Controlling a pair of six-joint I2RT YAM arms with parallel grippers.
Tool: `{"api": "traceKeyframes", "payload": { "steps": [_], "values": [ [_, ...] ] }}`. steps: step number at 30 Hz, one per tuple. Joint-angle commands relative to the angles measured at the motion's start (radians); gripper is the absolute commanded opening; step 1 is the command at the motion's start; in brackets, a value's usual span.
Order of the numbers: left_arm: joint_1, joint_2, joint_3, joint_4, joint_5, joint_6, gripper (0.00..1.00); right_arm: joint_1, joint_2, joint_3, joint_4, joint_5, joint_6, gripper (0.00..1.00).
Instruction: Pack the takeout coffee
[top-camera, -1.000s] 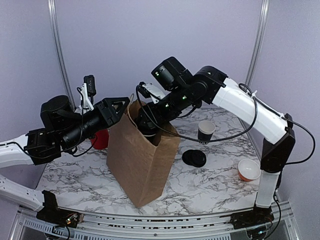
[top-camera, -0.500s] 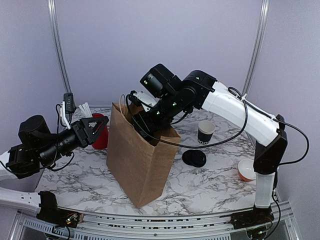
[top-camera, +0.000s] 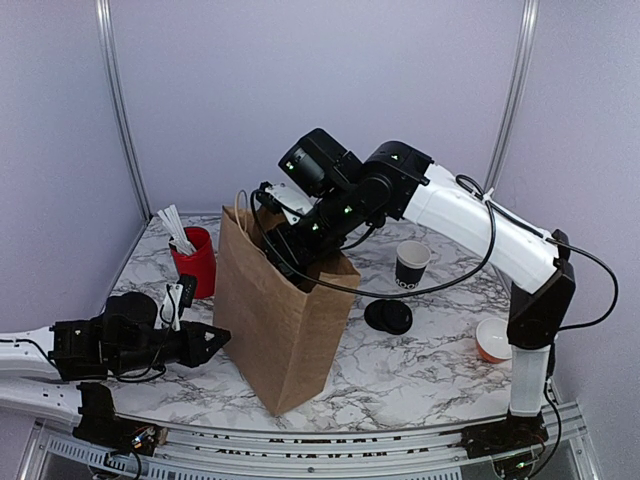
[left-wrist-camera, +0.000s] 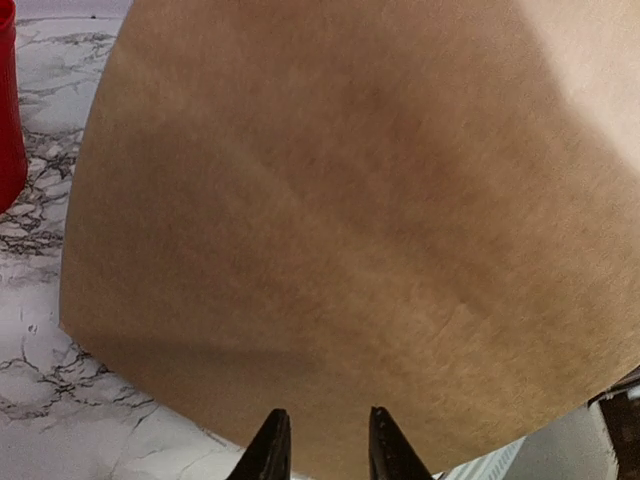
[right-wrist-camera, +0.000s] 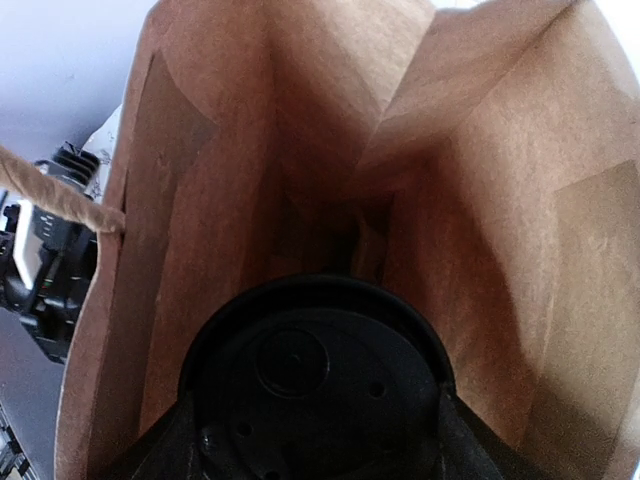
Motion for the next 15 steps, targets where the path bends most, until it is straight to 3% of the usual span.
{"api": "traceKeyframes", "payload": {
  "steps": [1, 8, 15],
  "values": [
    [-0.003, 0.021, -0.064, -0.030, 0.031, -0.099, 0.22, 0.015, 0.012, 0.044, -0.003, 0.015, 0.006, 0.61],
    [-0.003, 0.135, -0.118, 0.042, 0.070, -0.104, 0.15, 0.015, 0.015, 0.041, -0.001, 0.019, -0.001, 0.61],
    [-0.003, 0.296, -0.114, 0.157, 0.115, -0.064, 0.14, 0.015, 0.015, 0.036, -0.003, 0.018, 0.000, 0.60]
  ]
}}
